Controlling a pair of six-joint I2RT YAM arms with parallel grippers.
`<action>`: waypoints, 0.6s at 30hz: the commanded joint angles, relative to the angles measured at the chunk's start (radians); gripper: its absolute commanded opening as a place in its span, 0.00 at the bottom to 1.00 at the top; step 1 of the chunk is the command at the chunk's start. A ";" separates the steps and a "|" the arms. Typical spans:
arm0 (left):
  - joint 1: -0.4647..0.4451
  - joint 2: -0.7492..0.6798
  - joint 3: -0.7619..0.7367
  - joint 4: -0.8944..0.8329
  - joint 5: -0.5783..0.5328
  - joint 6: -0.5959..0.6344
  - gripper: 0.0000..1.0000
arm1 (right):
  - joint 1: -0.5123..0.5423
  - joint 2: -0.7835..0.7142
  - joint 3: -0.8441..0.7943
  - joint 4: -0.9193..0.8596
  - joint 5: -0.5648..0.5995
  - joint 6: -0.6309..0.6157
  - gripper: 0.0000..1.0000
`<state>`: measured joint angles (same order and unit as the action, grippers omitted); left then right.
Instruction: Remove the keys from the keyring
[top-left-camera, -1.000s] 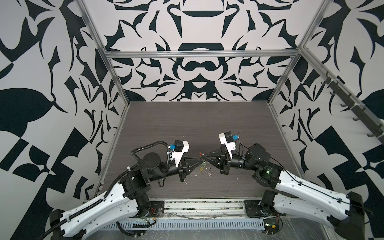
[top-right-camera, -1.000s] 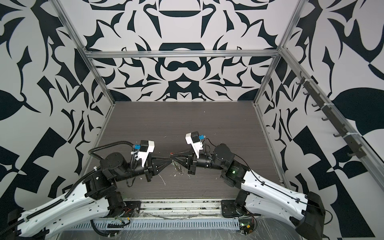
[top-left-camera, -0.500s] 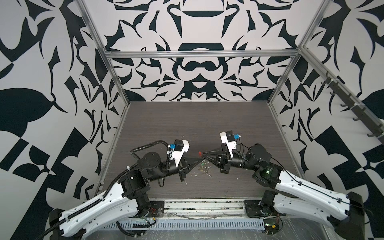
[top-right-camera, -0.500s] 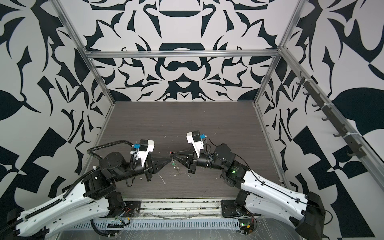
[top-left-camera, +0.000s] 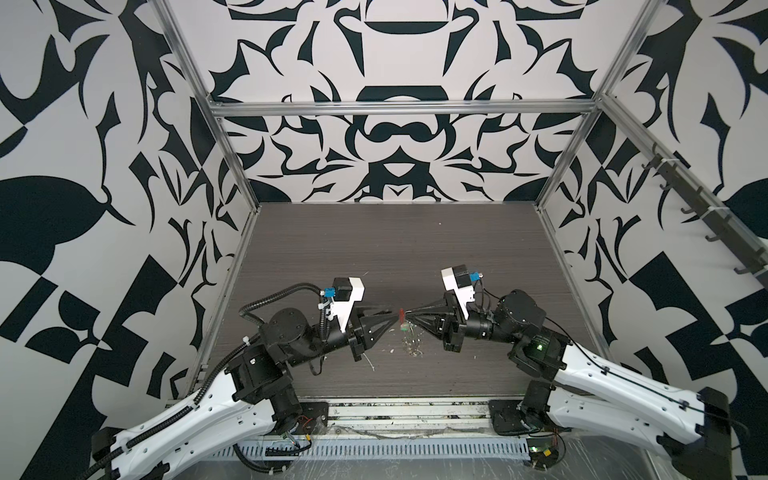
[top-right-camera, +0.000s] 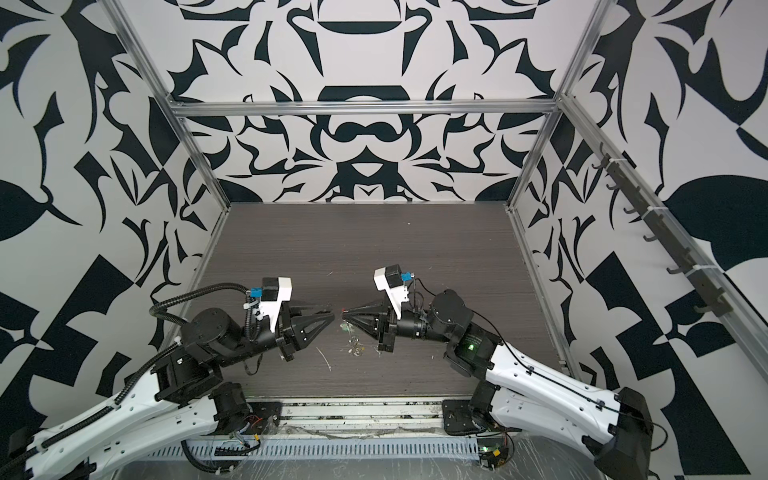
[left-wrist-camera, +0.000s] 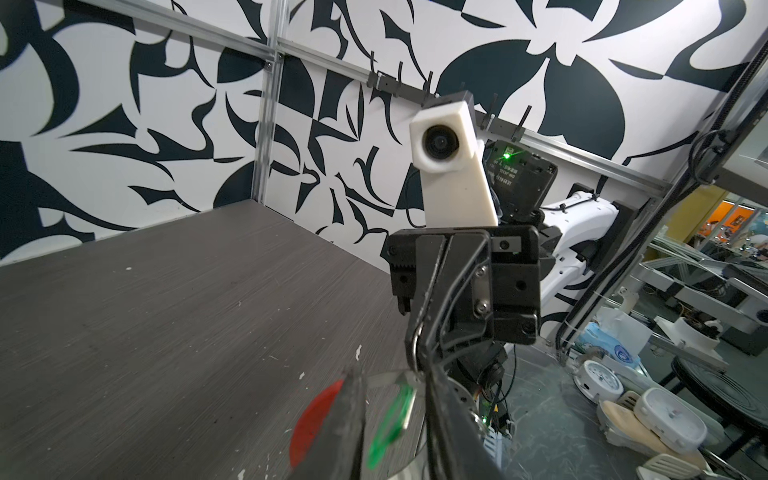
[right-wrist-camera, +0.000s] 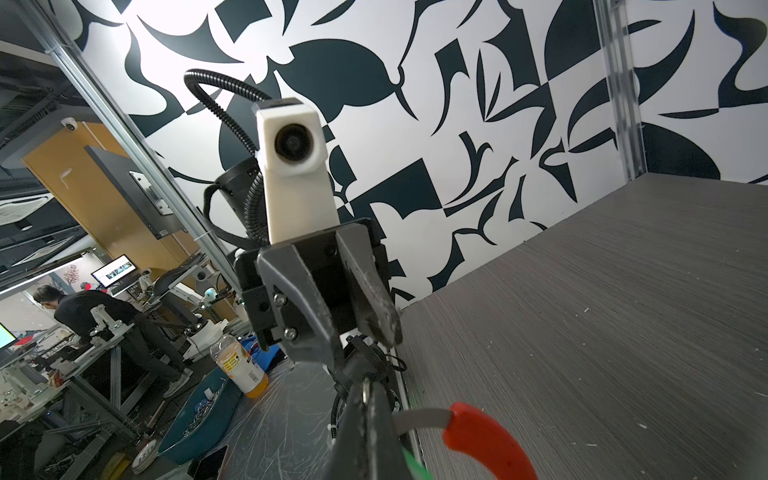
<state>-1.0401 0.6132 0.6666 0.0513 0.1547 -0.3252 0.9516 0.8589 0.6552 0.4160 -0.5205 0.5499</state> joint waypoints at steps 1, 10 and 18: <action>0.002 0.028 0.012 0.025 0.055 -0.011 0.31 | 0.004 -0.006 0.011 0.061 -0.015 -0.006 0.00; 0.003 0.042 0.011 0.048 0.065 -0.018 0.28 | 0.005 -0.004 0.009 0.069 -0.021 -0.001 0.00; 0.002 0.059 0.028 0.050 0.051 -0.011 0.17 | 0.006 0.012 0.000 0.094 -0.033 0.015 0.00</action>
<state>-1.0401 0.6659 0.6674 0.0647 0.2111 -0.3378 0.9504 0.8719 0.6548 0.4351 -0.5240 0.5522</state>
